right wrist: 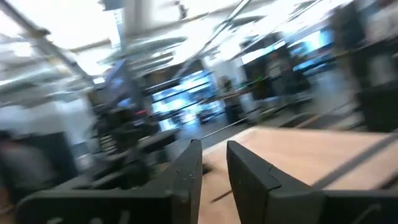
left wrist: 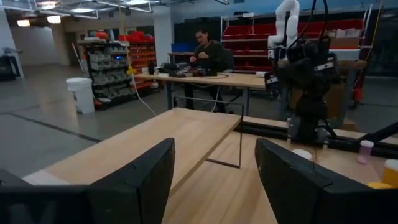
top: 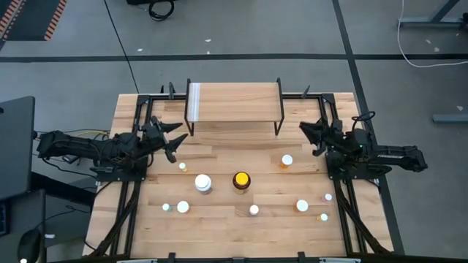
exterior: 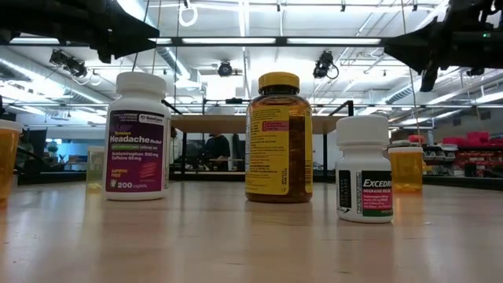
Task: Pick and place medicine bottles onto shelf by color
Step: Put the top small orange medicine bottle on the shelf
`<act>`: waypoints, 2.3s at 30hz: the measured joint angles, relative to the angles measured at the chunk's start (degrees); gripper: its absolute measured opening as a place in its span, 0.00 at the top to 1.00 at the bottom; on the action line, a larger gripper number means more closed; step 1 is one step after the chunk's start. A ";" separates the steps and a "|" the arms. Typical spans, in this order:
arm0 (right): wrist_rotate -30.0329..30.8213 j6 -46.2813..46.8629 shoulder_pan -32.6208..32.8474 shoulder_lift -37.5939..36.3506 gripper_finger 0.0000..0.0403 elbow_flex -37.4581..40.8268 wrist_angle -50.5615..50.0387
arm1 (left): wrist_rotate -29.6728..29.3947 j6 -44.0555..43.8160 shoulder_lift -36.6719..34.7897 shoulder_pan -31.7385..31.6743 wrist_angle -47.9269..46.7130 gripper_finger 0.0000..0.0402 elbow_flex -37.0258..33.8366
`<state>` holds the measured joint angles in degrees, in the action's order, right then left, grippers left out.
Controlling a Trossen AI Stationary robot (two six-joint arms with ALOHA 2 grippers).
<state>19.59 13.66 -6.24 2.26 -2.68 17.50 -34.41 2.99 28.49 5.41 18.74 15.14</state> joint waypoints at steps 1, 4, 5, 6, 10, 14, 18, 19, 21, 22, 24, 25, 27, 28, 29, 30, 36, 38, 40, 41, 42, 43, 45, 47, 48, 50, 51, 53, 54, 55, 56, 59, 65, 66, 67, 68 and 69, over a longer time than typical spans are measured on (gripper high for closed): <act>1.00 -1.95 0.00 -0.02 0.78 0.00 0.66 | 0.00 0.81 0.00 0.00 0.00 0.42 0.00; 2.02 -5.32 0.00 -0.02 0.73 0.00 0.58 | 0.00 2.19 0.00 0.00 0.10 0.43 0.00; 2.06 -5.97 0.00 -0.02 0.71 0.00 -0.05 | 0.00 2.20 0.00 0.00 0.18 0.43 0.00; 2.08 -6.67 0.00 -0.02 0.68 0.00 -0.93 | 0.00 2.20 0.00 0.00 0.23 0.43 0.00; 3.49 -7.31 0.00 0.82 0.55 0.00 -6.63 | 0.00 2.20 -0.02 0.00 0.85 0.43 0.00; 5.39 -3.74 0.33 3.72 0.42 -0.59 -14.06 | 0.00 2.10 -0.02 0.00 0.83 0.43 0.00; 6.57 -2.89 0.99 8.83 0.34 -5.44 -24.75 | 0.00 -0.40 -0.02 0.00 0.79 0.43 0.00; 7.35 -2.94 1.15 10.48 0.33 -6.64 -26.78 | 0.00 -0.87 -0.02 0.00 0.79 0.43 0.00; 7.97 -3.12 1.31 14.14 0.32 -9.10 -29.12 | 0.00 -1.24 -0.02 0.00 0.79 0.44 0.00; 7.76 -3.01 1.31 15.97 0.32 -10.32 -29.34 | 0.00 -1.25 -0.02 0.02 0.77 0.44 0.00; 6.81 -1.60 1.31 19.88 0.32 -12.82 -29.60 | 0.00 -1.51 -0.02 0.02 0.76 0.45 0.00; 6.18 -0.45 1.31 21.94 0.33 -14.11 -30.30 | 0.00 -2.22 -0.02 0.02 0.76 0.45 0.00; 5.04 2.29 1.29 26.45 0.33 -16.84 -32.10 | 0.00 -3.19 -0.02 0.02 0.74 0.45 0.00; 3.82 3.14 1.31 28.58 0.33 -18.14 -33.17 | 0.00 -3.95 -0.02 0.02 0.74 0.45 0.00; 2.61 3.90 1.31 30.83 0.33 -19.57 -34.41 | 0.00 -4.26 -0.02 0.02 0.72 0.45 0.00; 1.59 4.57 1.31 33.06 0.33 -21.03 -36.04 | 0.00 -4.82 -0.02 0.02 0.72 0.45 0.00; -1.56 6.16 3.77 45.90 0.30 -28.88 -46.07 | 0.00 -5.42 -0.02 0.04 0.72 0.46 0.00; -1.72 7.28 5.43 49.19 0.27 -30.71 -47.86 | 0.00 -5.43 -0.02 0.04 0.74 0.46 0.00; -1.74 8.32 7.11 51.90 0.22 -32.02 -48.90 | 0.02 -5.43 -0.02 0.04 0.83 0.46 0.00; -1.74 9.14 7.98 52.99 0.20 -32.46 -49.37 | 0.00 -5.43 -0.02 0.04 0.98 0.46 0.00; -1.92 10.11 8.81 53.95 0.18 -32.84 -49.95 | 0.02 -5.43 -0.02 0.04 1.11 0.46 0.01; -2.43 11.17 9.57 54.80 0.16 -33.19 -50.46 | 0.02 -5.43 -0.02 0.04 1.16 0.46 0.02; -3.55 13.85 10.93 56.36 0.12 -33.92 -52.59 | 0.01 -5.37 -0.01 0.02 1.37 0.47 0.02; -4.71 16.64 11.99 57.66 0.09 -34.29 -55.07 | 0.02 -5.36 -0.02 0.02 2.05 0.47 0.04; -4.72 17.54 12.46 58.29 0.08 -34.42 -56.32 | 0.00 -5.34 -0.02 0.02 2.44 0.47 0.04; -3.88 18.73 13.16 59.43 0.06 -34.45 -58.38 | 0.00 -5.34 -0.01 0.02 3.20 0.48 0.04; -3.13 18.93 13.33 60.00 0.06 -34.45 -59.09 | 0.01 -5.32 -0.02 0.02 3.50 0.48 0.04; -2.05 18.87 13.35 60.95 0.05 -34.45 -59.79 | 0.00 -5.32 -0.02 0.02 3.63 0.47 0.04; -1.62 18.85 13.24 61.36 0.05 -34.45 -59.62 | 0.02 -5.32 -0.02 0.02 3.63 0.47 0.04; -1.46 18.83 13.13 61.65 0.05 -34.45 -59.48 | 0.00 -5.32 0.00 0.02 3.61 0.47 0.04; -1.46 18.81 13.00 61.89 0.05 -34.45 -59.46 | 0.02 -5.32 0.00 0.02 3.61 0.47 0.04; -2.70 18.96 12.85 62.49 0.05 -34.45 -59.19 | 0.01 -5.34 0.00 0.02 3.58 0.48 0.04; -3.14 18.94 13.03 63.41 0.06 -34.45 -59.11 | 0.00 -5.36 0.00 0.02 3.45 0.48 0.04; -3.14 18.94 13.03 63.43 0.06 -34.45 -59.13 | 0.00 -5.34 -0.02 0.02 3.43 0.48 0.04; -3.17 18.94 13.03 63.41 0.06 -34.45 -59.07 | 0.00 -5.34 -0.02 0.02 3.43 0.48 0.04; -3.17 18.92 13.03 63.41 0.06 -34.45 -59.02 | 0.00 -5.35 0.00 0.02 3.42 0.48 0.04; -3.17 18.92 13.03 63.41 0.06 -34.45 -59.04 | 0.00 -5.35 0.00 0.02 3.41 0.49 0.04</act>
<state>16.43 32.58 6.79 65.67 -37.12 -41.54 -34.41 -2.36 28.49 5.43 22.15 15.18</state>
